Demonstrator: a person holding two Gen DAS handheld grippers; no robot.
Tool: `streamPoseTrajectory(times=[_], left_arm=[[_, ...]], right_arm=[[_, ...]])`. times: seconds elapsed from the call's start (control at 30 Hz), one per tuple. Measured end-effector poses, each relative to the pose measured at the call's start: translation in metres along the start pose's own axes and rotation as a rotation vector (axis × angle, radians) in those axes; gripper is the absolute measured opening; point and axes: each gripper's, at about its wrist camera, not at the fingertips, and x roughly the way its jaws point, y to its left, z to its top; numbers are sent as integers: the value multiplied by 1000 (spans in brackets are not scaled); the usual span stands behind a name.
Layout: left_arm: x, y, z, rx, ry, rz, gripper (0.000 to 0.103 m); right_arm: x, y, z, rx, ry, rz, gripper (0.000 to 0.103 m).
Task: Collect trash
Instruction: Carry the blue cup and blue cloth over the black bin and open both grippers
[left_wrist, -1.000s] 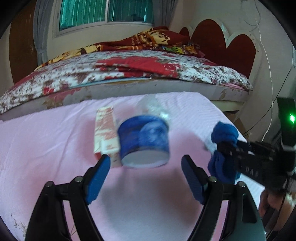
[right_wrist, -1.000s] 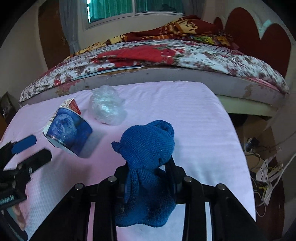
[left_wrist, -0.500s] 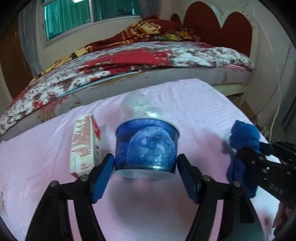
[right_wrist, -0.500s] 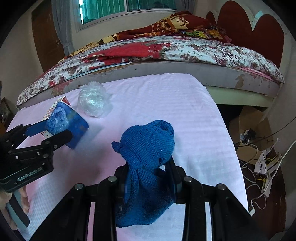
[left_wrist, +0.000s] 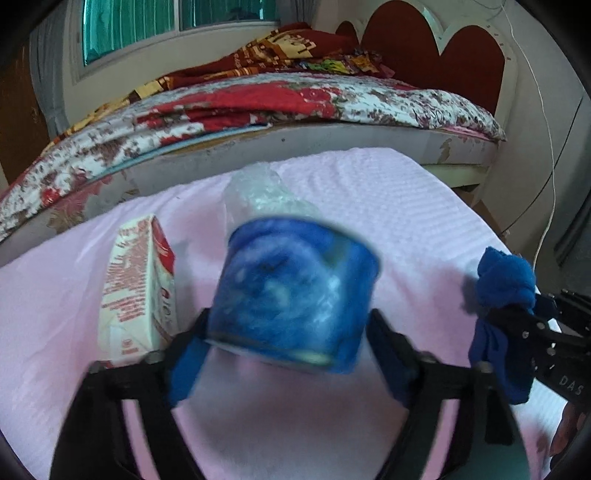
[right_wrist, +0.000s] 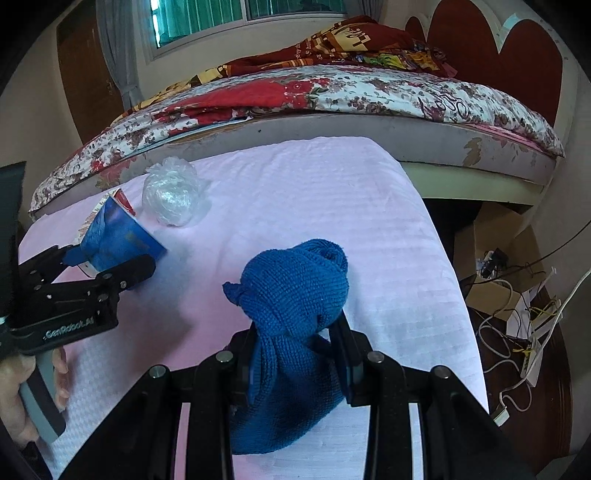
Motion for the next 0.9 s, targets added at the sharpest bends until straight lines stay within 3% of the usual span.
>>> streamPoseTrajectory(times=[0.37,0.9], left_arm=[[-27,2,-17,-18,-50,-38,75],[-97,-26,-41,67,-129,-48,75]], right_arm=[[-18,-1,-8,-4,-27,3,30],[-93,14,-36,-25,-105,-5,29]])
